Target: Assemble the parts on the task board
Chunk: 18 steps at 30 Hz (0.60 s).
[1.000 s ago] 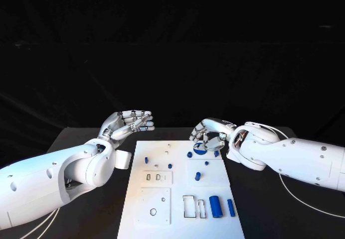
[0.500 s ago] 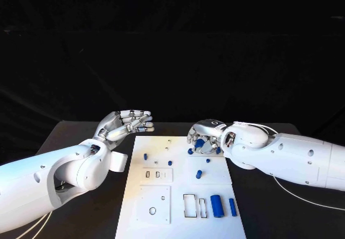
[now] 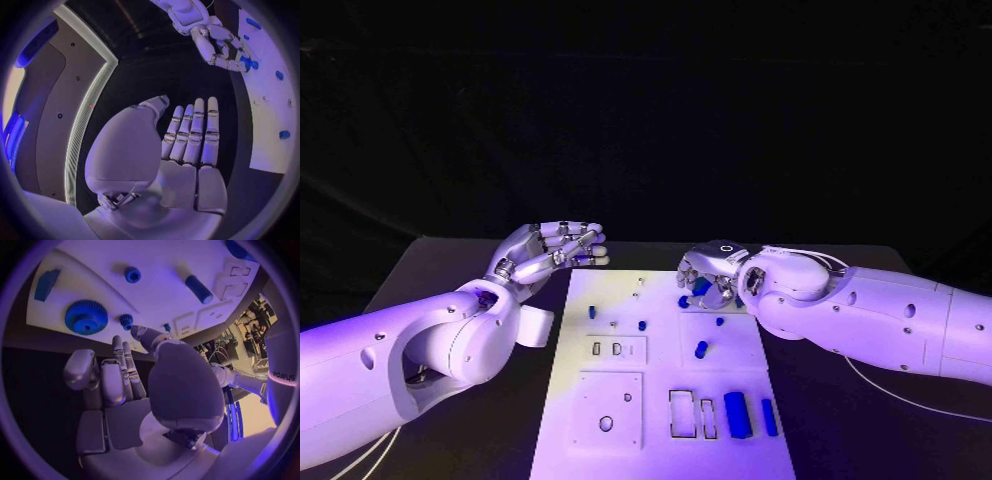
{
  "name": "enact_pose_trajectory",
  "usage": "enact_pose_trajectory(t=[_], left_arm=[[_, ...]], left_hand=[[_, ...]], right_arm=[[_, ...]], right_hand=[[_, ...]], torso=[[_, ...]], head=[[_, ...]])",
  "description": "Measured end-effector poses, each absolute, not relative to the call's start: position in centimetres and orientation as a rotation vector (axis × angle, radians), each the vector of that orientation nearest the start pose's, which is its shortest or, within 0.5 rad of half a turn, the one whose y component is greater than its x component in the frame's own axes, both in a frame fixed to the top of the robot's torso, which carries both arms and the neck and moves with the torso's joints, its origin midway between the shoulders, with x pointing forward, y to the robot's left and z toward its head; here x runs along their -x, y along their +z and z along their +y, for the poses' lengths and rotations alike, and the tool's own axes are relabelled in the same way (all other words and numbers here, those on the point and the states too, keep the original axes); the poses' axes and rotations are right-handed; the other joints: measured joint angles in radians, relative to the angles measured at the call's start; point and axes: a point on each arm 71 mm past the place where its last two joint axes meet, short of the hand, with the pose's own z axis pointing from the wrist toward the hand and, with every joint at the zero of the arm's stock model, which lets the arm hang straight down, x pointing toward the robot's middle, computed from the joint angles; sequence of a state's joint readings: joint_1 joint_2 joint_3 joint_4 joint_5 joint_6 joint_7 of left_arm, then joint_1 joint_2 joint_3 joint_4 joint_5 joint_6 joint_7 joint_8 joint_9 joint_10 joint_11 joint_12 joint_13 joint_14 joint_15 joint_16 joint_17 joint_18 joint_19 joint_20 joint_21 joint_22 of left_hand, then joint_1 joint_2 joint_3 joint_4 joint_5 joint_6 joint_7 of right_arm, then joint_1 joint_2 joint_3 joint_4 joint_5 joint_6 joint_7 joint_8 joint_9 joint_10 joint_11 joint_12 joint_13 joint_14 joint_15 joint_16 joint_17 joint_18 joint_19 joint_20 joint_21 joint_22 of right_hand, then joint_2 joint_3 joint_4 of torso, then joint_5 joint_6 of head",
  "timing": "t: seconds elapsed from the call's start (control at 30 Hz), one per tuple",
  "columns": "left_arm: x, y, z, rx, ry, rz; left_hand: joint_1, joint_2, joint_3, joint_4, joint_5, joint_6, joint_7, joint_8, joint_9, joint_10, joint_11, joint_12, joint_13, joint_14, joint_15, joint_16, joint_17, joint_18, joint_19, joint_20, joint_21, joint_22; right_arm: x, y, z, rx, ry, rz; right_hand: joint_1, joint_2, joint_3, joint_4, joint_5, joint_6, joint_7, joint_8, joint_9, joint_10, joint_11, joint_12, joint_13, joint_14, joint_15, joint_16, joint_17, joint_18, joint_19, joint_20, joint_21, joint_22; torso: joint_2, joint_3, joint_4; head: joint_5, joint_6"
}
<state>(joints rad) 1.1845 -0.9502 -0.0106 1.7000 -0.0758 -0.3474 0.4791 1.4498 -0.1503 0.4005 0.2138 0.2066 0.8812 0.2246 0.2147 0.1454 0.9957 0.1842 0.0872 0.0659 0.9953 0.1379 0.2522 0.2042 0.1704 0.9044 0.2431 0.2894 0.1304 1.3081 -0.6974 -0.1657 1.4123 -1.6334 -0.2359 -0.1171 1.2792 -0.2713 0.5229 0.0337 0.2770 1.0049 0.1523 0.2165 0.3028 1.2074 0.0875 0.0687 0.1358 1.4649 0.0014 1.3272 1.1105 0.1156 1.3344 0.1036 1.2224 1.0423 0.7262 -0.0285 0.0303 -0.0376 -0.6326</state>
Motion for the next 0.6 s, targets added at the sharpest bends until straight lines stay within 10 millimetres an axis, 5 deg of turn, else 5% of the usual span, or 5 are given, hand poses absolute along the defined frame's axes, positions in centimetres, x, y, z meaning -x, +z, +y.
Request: enact_pose_trajectory(t=[0.17, 0.6], left_arm=[[-45.56, -15.26, 21.12, 0.981, -1.632, 1.347], [-45.68, -15.24, 21.26, 0.982, -1.631, 1.352]], left_hand=[[-0.002, -0.002, 0.000, 0.000, 0.000, 0.000, 0.000, 0.000, 0.000, 0.000, 0.000, 0.000, 0.000, 0.000, 0.000, 0.000, 0.000, 0.000, 0.000, 0.000, 0.000, 0.001], [-0.004, -0.004, 0.000, 0.000, 0.000, 0.000, 0.000, 0.000, 0.000, 0.000, 0.000, 0.000, 0.000, 0.000, 0.000, 0.000, 0.001, 0.000, 0.004, 0.004, 0.000, 0.001]], right_arm=[[-50.45, -18.82, -15.38, 0.478, 0.504, 1.671], [-50.43, -19.01, -15.26, 0.493, 0.492, 1.677]], right_hand=[[0.000, 0.000, -0.004, 0.004, 0.000, 0.000, 0.000, 0.000, 0.004, 0.000, 0.000, 0.000, 0.002, 0.000, 0.000, 0.014, 0.021, -0.016, 0.006, 0.005, 0.020, 0.024], [0.000, 0.000, 0.002, 0.012, 0.000, 0.000, 0.000, 0.008, 0.014, 0.000, 0.000, 0.000, 0.008, 0.000, 0.000, 0.039, 0.048, -0.016, 0.016, 0.002, 0.050, 0.065]], torso=[[0.006, -0.0007, 0.0037], [0.016, -0.0038, 0.0091]], head=[[-0.002, 0.003], [-0.006, 0.006]])
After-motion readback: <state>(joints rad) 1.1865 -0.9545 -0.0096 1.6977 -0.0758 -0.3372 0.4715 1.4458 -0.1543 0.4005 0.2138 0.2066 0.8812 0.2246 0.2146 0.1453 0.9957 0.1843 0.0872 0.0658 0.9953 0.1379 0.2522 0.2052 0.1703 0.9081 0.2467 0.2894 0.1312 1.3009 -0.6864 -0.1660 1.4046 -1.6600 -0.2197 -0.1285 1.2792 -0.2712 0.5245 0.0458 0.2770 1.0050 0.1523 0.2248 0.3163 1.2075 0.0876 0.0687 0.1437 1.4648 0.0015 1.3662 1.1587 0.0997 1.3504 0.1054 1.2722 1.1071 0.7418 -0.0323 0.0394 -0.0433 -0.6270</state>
